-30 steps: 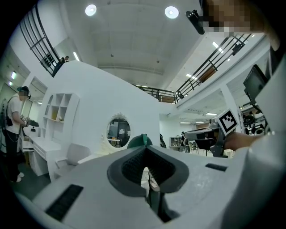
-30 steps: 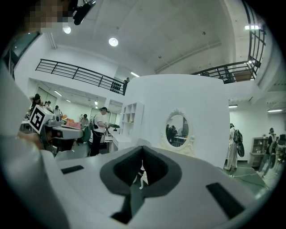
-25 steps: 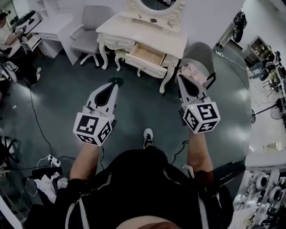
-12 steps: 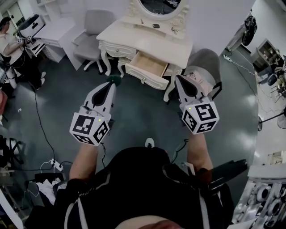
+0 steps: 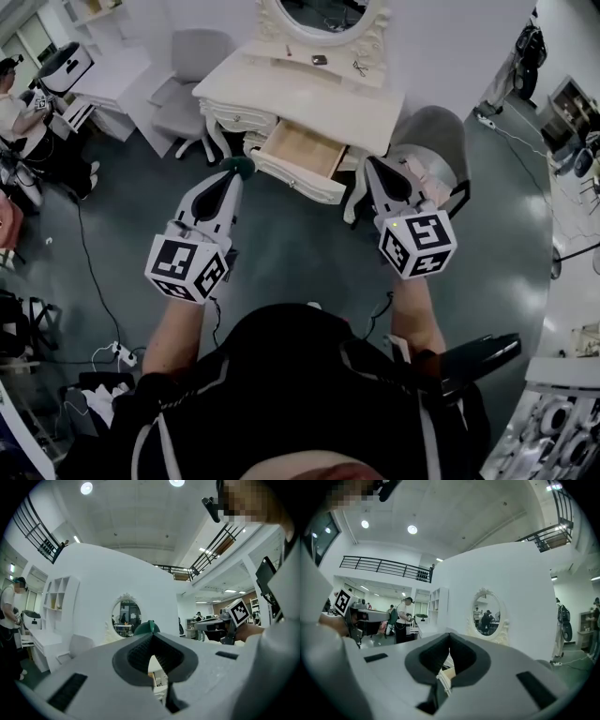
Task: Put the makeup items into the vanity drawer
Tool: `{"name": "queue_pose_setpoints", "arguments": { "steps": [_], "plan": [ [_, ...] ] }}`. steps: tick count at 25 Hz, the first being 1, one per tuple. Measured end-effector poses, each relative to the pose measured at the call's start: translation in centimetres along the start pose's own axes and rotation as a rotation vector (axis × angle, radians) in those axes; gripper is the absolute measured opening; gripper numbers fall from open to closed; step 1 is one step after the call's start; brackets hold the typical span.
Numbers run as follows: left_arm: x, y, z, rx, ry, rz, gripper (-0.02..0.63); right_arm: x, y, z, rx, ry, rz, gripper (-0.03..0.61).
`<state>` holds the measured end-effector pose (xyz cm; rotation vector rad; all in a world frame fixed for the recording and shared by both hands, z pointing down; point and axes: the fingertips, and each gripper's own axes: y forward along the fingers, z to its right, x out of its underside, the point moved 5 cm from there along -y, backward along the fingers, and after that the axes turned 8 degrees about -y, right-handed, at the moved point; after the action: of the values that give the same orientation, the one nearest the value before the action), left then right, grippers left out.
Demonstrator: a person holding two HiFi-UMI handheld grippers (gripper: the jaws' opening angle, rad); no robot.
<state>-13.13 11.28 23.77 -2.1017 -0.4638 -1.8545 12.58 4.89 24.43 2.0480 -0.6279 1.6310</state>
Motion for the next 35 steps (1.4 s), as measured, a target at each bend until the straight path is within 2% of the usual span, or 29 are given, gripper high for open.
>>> {"name": "queue_pose_setpoints", "arguments": {
  "steps": [10,18,25,29,35],
  "plan": [
    [0.7,8.8,1.3,0.009,-0.007,-0.029,0.005,1.4,1.7,7.8,-0.013,-0.030,0.014,0.006],
    [1.6,14.1,0.8,0.058,-0.001,-0.032,0.005,3.0,3.9,10.8,0.026,-0.007,0.002,0.006],
    [2.2,19.4,-4.6,0.116,-0.002,-0.031,0.005,4.3,8.7,12.4,0.096,0.013,-0.047,0.006],
    [2.3,22.2,-8.8,0.150,-0.024,-0.033,0.005,4.3,12.6,12.2,0.115,0.009,-0.072,0.006],
    [2.3,26.4,-14.2,0.211,-0.012,-0.047,0.005,3.7,18.5,12.3,0.136,-0.005,-0.094,0.006]
  ]
}}
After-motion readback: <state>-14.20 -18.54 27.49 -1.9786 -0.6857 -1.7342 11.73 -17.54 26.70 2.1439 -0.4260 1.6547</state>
